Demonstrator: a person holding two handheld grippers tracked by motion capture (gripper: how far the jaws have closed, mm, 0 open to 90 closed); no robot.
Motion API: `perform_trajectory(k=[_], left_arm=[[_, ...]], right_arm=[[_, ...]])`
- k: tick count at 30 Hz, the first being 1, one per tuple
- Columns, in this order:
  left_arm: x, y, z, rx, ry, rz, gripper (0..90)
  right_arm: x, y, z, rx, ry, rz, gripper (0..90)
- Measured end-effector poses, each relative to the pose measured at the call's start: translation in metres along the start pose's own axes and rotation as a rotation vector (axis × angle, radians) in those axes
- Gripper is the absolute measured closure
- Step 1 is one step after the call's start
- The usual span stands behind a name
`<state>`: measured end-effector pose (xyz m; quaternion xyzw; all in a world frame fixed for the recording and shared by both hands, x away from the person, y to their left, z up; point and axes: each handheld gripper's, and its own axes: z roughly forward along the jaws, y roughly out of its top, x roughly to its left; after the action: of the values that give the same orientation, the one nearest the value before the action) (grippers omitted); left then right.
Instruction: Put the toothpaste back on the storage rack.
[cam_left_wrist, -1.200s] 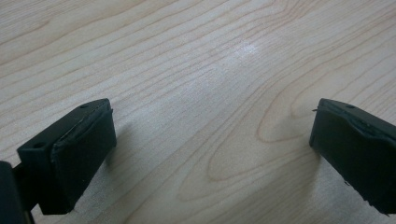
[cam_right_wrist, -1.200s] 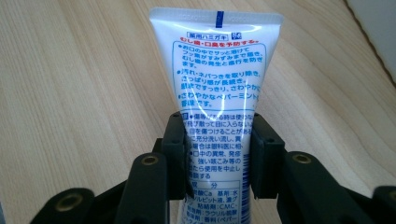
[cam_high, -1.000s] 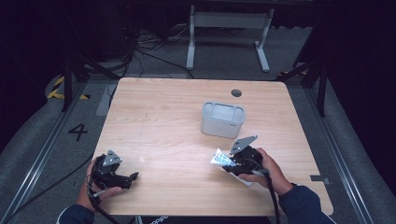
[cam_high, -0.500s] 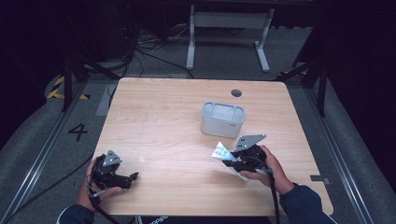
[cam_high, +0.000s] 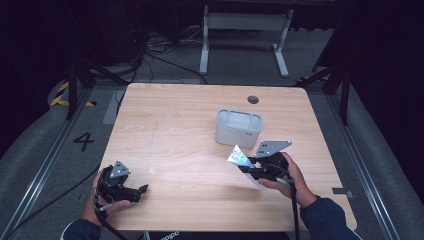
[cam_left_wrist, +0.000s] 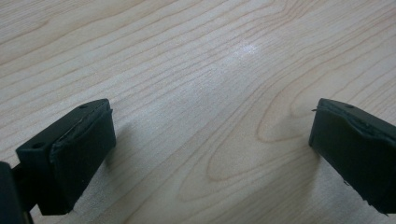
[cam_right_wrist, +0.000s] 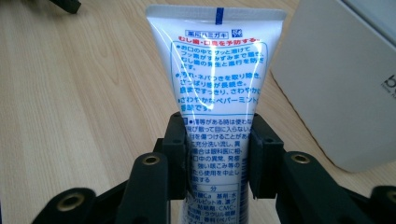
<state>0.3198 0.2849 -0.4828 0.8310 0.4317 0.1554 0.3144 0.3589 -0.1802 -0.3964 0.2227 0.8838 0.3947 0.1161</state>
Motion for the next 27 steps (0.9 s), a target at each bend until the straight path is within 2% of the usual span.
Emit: perform_trajectory(k=[7,18,27], left_arm=[[0.000,0.000,0.000,0.000,0.000,0.000,0.9],[0.000,0.000,0.000,0.000,0.005,0.003,0.9],[0.000,0.000,0.000,0.001,0.003,0.001,0.9]], right_arm=[[-0.003,0.007,-0.009,-0.043,-0.018,0.003,66.0],[-0.013,0.017,-0.020,-0.120,-0.055,0.033,66.0],[-0.016,0.028,-0.021,-0.166,-0.081,0.042,66.0]])
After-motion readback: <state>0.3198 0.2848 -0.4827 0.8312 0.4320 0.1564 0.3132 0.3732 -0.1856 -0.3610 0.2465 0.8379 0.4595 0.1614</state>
